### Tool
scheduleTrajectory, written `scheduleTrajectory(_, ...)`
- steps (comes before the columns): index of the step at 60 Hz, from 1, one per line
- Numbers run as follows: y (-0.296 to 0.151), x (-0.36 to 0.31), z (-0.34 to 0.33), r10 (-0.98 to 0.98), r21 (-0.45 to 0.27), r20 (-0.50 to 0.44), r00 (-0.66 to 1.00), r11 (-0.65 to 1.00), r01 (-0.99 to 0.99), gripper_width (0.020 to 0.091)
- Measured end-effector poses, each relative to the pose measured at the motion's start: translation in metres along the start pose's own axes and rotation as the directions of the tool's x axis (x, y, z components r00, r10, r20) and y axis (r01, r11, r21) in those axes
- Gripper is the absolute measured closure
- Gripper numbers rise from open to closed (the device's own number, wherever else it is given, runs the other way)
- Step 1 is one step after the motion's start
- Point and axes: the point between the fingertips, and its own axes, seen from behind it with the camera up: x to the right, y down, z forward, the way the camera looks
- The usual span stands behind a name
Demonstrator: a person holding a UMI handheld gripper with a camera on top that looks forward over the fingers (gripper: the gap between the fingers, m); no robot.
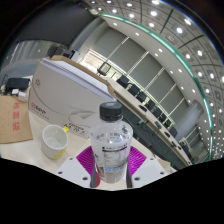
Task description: Pour water
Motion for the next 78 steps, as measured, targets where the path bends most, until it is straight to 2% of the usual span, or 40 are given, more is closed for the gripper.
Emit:
scheduleTrajectory(8, 0.017, -0.009, 0.010, 0.243, 0.025, 0.112, 0.964, 0.969, -0.247, 0.0695)
scheduleTrajectory(17, 0.037, -0.022, 0.028, 0.406, 0.009, 0.209, 0.890, 0.909, -0.417, 0.0695)
scheduleTrajectory(25, 0.058, -0.028, 0.042, 0.475, -0.011, 0.234, 0.848, 0.874, -0.486, 0.0695)
scheduleTrajectory(31, 0.078, -0.040, 0.049, 0.537, -0.057, 0.254, 0.804, 0.838, -0.542, 0.0694)
scheduleTrajectory(36, 0.079, -0.038, 0.047, 0.552, -0.029, 0.262, 0.792, 0.825, -0.565, 0.0693)
scheduleTrajectory(43, 0.082, -0.038, 0.044, 0.563, -0.017, 0.261, 0.784, 0.815, -0.579, 0.0638)
scheduleTrajectory(50, 0.085, -0.040, 0.044, 0.560, -0.039, 0.265, 0.785, 0.820, -0.572, 0.0531)
scheduleTrajectory(52, 0.090, -0.043, 0.044, 0.564, -0.073, 0.264, 0.782, 0.821, -0.567, 0.0429)
scheduleTrajectory(54, 0.092, -0.045, 0.042, 0.572, -0.101, 0.268, 0.776, 0.817, -0.568, 0.0272)
scheduleTrajectory(55, 0.092, -0.046, 0.040, 0.576, -0.108, 0.269, 0.772, 0.814, -0.570, 0.0228)
scheduleTrajectory(57, 0.093, -0.046, 0.038, 0.583, -0.121, 0.270, 0.766, 0.810, -0.574, 0.0273)
scheduleTrajectory(61, 0.095, -0.041, 0.028, 0.585, -0.139, 0.252, 0.771, 0.810, -0.569, 0.0235)
scheduleTrajectory(67, 0.088, -0.028, 0.001, 0.574, -0.143, 0.211, 0.791, 0.819, -0.556, 0.0244)
scheduleTrajectory(78, 0.071, -0.018, -0.080, 0.599, -0.207, 0.133, 0.790, 0.796, -0.569, 0.0244)
